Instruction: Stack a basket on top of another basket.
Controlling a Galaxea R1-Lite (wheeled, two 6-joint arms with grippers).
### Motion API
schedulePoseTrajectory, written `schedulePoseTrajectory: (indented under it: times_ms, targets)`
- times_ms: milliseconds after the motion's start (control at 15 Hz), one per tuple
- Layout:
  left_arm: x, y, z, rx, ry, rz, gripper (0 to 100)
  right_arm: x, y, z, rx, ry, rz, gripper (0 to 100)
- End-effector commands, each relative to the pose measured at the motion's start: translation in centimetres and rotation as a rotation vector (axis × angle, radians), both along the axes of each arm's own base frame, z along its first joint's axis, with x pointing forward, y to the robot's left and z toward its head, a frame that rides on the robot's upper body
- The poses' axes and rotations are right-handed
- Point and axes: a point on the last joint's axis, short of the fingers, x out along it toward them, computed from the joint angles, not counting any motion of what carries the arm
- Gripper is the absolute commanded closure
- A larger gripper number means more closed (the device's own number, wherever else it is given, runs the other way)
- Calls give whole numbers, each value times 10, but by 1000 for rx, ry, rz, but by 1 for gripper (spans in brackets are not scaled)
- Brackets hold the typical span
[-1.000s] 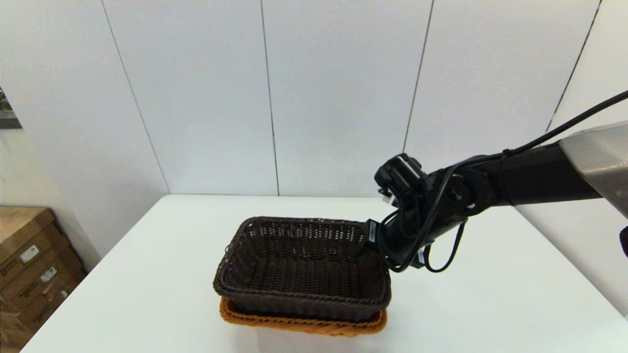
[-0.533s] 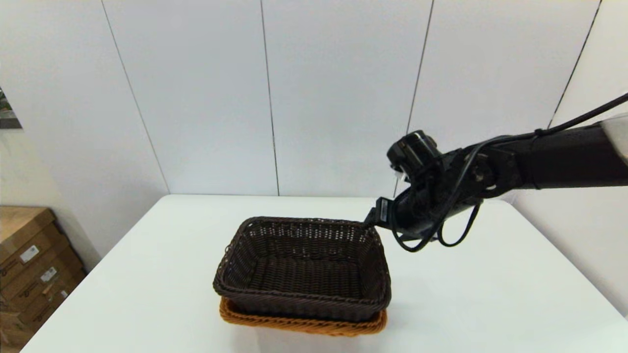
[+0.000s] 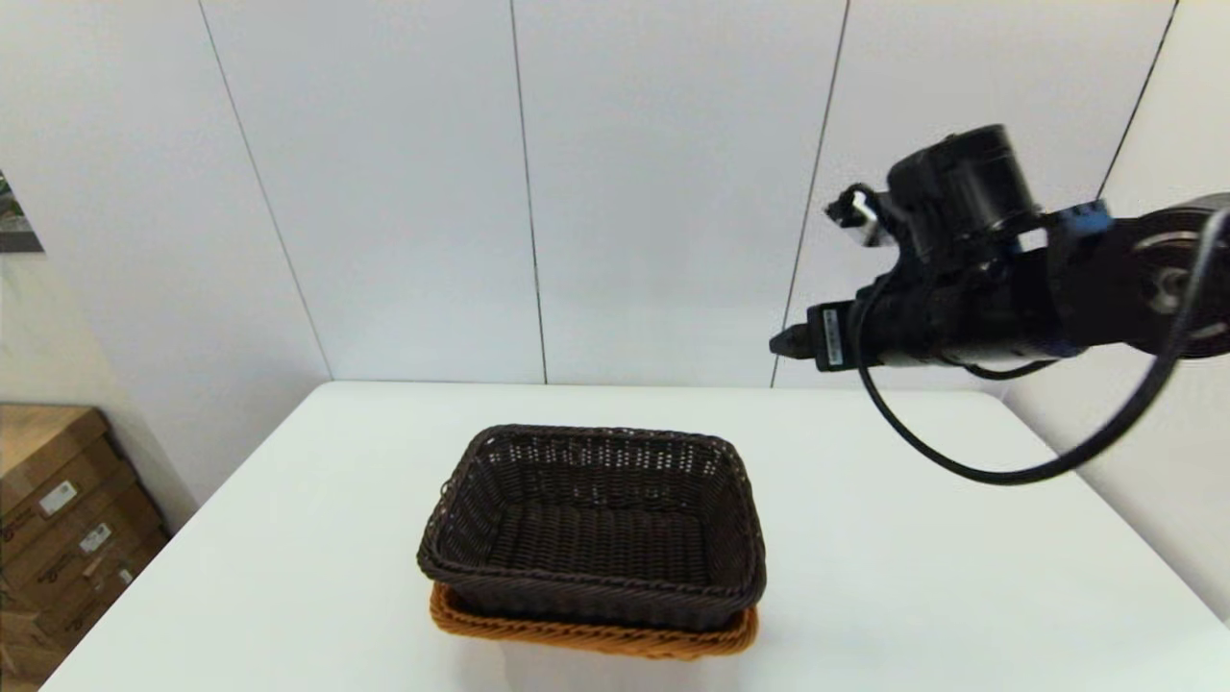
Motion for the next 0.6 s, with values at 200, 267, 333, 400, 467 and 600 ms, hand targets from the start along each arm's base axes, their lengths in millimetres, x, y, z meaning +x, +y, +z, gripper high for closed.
schedulePoseTrajectory:
  times_ms: [200,267,333,400,467,600]
  targets:
    - [0,0,0,0,-1,1,0,-160,-71,37,76,-318,221,0]
    - [0,0,0,0,-1,-1,0,-188,-86,28,83,-351,203,0]
    - [0,0,0,0,-1,-1,0,-205,-99,19,76,-375,160,0]
    - [0,0,0,0,2,-1,0,-223,-113,12,65,-412,96,0]
    - [0,0,0,0,0,1,0,-240,-122,5,57,-448,41,0]
    - [0,0,0,0,0,1,0,-271,-134,-16,39,-512,-95,0]
